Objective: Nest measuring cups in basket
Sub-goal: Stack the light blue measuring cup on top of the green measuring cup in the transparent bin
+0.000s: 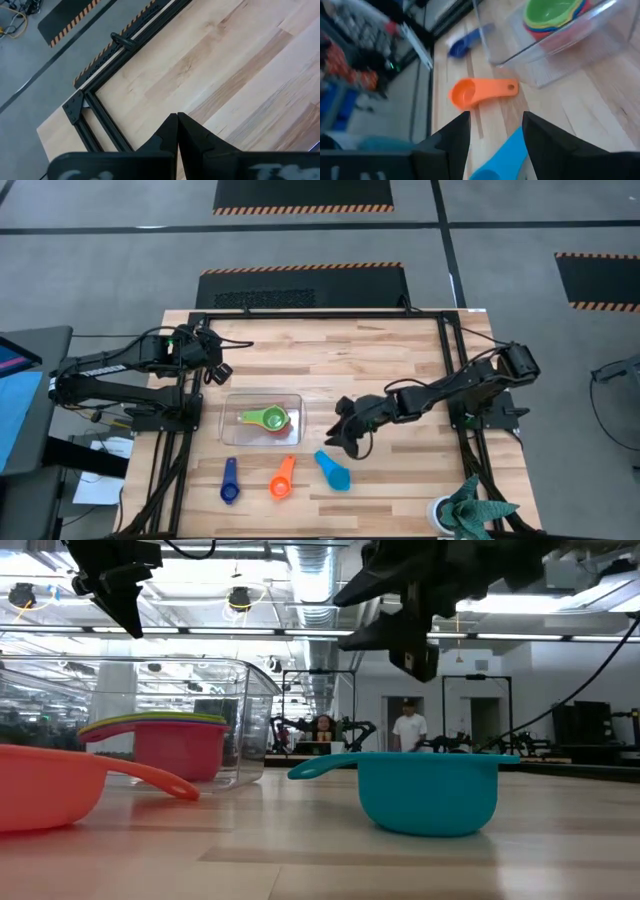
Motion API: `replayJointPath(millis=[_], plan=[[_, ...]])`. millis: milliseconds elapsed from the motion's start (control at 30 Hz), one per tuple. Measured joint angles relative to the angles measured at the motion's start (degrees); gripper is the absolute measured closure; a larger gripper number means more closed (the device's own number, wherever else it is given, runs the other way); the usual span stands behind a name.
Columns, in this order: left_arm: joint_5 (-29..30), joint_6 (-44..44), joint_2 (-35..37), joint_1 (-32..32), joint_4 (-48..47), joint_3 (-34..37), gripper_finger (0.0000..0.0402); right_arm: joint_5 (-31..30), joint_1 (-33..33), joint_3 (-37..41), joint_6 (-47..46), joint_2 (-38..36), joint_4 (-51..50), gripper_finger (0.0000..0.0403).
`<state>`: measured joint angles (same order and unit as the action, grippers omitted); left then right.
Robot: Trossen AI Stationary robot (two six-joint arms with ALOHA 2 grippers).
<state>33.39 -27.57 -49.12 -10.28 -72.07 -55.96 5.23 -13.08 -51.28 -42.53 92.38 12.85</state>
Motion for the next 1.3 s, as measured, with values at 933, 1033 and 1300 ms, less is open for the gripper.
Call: replayJointPath(millis=[933,1033,1300], plan=[[0.0,3.7,0.0,0.0,-0.6,0.0,0.0402,-0.8,-7.3,-11.2,14.1,12.1,-21.7,0.0208],[0.0,4.0,0.0,0.0,-0.5,0.0,0.0401,-0.7,-7.8,-12.7,14.1,14.9,-22.3,0.0206],[0.0,4.0,0.0,0.0,-0.5,0.0,0.0401,0.3,-8.3,-13.5,14.0,15.9,-22.6,0.0215]])
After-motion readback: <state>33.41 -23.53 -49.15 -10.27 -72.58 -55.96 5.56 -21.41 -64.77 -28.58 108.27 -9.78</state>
